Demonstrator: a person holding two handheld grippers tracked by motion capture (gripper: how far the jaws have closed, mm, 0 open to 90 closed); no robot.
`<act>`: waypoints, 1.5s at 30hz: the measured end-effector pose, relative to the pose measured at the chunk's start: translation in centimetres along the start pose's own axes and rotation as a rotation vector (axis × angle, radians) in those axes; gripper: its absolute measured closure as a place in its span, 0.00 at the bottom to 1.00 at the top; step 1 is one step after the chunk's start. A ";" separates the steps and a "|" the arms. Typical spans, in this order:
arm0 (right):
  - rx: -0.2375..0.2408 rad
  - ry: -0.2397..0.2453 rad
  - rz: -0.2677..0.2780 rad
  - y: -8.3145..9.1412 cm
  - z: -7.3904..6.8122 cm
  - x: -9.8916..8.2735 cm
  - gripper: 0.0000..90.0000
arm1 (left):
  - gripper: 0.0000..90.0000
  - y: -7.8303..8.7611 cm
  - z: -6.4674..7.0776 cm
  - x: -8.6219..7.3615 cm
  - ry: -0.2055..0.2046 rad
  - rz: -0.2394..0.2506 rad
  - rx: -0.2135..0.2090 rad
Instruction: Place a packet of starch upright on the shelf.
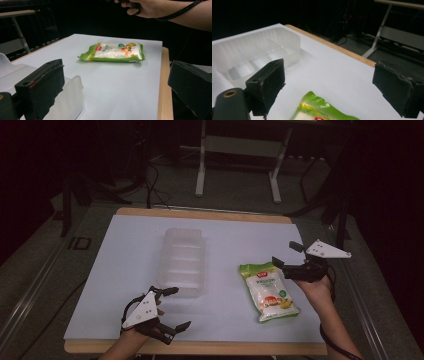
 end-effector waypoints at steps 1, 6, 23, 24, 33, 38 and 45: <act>-0.004 -0.009 -0.012 -0.3 0.3 -0.3 0.12 | 0.01 0.0 0.0 0.0 0.000 0.000 0.000; -0.013 -0.039 -0.054 -1.2 1.3 -1.7 0.12 | 0.01 0.0 0.0 0.0 0.001 -0.001 -0.003; -0.059 -0.103 -0.157 -4.2 4.2 -5.8 0.12 | 0.01 -0.1 0.0 -0.1 -0.003 -0.009 -0.007; -0.062 -0.099 -0.165 -4.3 4.3 -6.1 0.12 | 0.01 -0.1 0.0 -0.1 -0.003 -0.009 -0.008; -0.066 -0.128 -0.228 -5.4 5.2 -8.0 0.14 | 0.01 -0.2 0.1 -0.1 -0.007 -0.015 -0.016; -0.079 -0.128 -0.249 -5.8 5.6 -8.6 0.15 | 0.01 -0.3 0.3 0.0 -0.009 -0.014 -0.014; -0.102 -0.151 -0.285 -6.2 6.6 -9.3 0.15 | 0.01 -0.4 0.3 -0.1 -0.012 -0.016 -0.015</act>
Point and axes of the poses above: each handheld gripper's, and its own axes: y roughly backward along the jaws, x roughly out of its top, z roughly to its right, the point moved 1 cm from there along -y, roughly forward along the jaws, and after that the axes turned 13 degrees about -y, right-handed, at the moved point
